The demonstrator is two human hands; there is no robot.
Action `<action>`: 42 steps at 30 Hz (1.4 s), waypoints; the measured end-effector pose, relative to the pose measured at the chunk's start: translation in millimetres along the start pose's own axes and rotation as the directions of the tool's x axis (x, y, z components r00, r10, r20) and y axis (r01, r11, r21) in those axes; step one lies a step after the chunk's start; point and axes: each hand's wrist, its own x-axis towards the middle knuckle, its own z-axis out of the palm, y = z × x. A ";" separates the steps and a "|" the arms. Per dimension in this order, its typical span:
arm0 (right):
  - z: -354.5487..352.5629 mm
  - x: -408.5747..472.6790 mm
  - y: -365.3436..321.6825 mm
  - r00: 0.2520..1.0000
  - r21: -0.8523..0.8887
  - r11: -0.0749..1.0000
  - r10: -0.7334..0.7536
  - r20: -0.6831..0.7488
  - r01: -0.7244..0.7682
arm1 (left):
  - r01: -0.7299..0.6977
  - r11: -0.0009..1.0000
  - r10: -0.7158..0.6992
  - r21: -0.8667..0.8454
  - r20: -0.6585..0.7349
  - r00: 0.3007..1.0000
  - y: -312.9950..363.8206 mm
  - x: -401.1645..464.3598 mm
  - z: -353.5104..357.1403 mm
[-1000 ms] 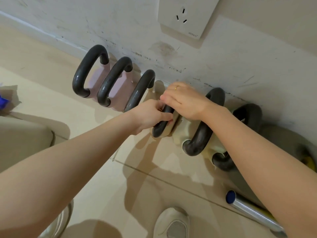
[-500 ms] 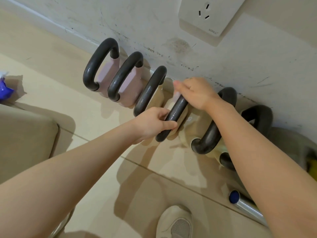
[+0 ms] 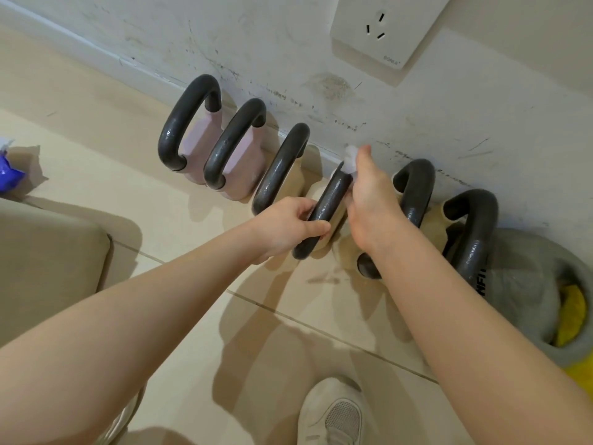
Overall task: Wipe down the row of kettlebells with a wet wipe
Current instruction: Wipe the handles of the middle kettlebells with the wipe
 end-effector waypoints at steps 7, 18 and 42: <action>0.5 -4.6 -8.6 0.987 0.302 0.941 0.161 0.005 -0.155 | 0.019 0.999 -0.019 0.041 0.011 1.000 2.4 6.7 -0.9; -4.2 -6.4 28.0 0.998 0.185 0.983 -0.027 0.048 0.018 | 0.003 0.998 0.001 0.070 -0.057 0.998 25.2 22.7 6.9; 31.1 -14.7 40.3 0.796 -0.293 0.870 -0.486 -0.362 0.398 | 0.059 0.998 -0.059 0.020 -0.019 0.998 21.3 5.6 -17.8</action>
